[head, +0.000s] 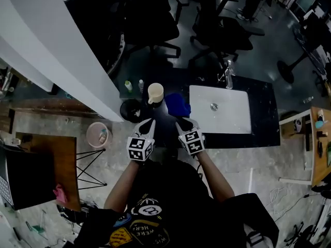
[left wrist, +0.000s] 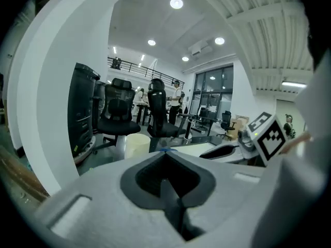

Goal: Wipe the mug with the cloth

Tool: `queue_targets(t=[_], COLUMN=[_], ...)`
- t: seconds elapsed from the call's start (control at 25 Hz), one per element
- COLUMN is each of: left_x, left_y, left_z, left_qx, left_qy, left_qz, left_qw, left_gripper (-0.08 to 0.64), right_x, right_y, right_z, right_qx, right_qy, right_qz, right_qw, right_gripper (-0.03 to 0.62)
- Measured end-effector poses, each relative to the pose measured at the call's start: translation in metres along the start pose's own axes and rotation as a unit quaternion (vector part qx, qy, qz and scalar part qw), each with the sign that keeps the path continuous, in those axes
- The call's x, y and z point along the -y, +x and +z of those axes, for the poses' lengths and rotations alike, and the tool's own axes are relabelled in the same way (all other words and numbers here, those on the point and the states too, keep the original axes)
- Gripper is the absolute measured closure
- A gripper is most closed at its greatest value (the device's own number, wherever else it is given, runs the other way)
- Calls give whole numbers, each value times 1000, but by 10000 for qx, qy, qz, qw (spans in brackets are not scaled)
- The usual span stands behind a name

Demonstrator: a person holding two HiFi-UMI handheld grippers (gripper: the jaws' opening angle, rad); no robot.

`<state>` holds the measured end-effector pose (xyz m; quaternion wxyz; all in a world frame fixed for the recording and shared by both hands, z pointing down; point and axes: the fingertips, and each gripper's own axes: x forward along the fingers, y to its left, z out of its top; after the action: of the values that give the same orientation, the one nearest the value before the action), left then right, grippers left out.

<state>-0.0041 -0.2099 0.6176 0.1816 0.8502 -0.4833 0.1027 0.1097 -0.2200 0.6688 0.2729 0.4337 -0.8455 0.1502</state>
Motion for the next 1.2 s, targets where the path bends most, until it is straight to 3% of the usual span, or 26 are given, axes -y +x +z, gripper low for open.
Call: queue_targets(t=[0.12,0.28,0.36,0.44,0.52,0.6,0.68,0.8,0.88,1.0,1.2], left_x=[-17,-46,-58,-70,-84,-107,-134,-150,-148,-136,-133], left_y=[22,39,46,54,68,87,100,114,126,136,138], left_z=[5,9,9,10,11,12,11,5,-5,-16,-15], left_qx=[-71,-228,-356,-451,-514,-558,-594,-764,-1000,-1163,-1003], left_qy=[-7,-138,-182,-223,-305,-344,-431,-530,-512,-622,-910], left_qz=[102,196,137,81,78,286,683,835,715,513,455], left_qw=[9999,9995,9991,9987,9982,9974,9950,9922,9911,9899,9897], left_gripper=[557,557,557,557,557,557,557,557,557,557,557], right_x=[42,83,84,74,63,63,76,105,105,68,6], right_y=[45,96,113,120,121,126,132,141,153,156,136], right_z=[-5,-18,-21,-22,-21,-18,-4,37,53,54,40], right_qx=[-45,-371,-462,-534,-722,-917,-872,-508,-594,-810,-657], right_qy=[321,337,490,628,481,405,639,871,372,-694,-1417], right_qz=[-250,-778,-750,-614,-447,-246,-130,-391,-409,-85,281], right_qw=[9992,9957,9949,9947,9952,9947,9941,9941,9967,9943,9873], right_gripper=[313,227,236,320,421,439,442,445,445,445,445])
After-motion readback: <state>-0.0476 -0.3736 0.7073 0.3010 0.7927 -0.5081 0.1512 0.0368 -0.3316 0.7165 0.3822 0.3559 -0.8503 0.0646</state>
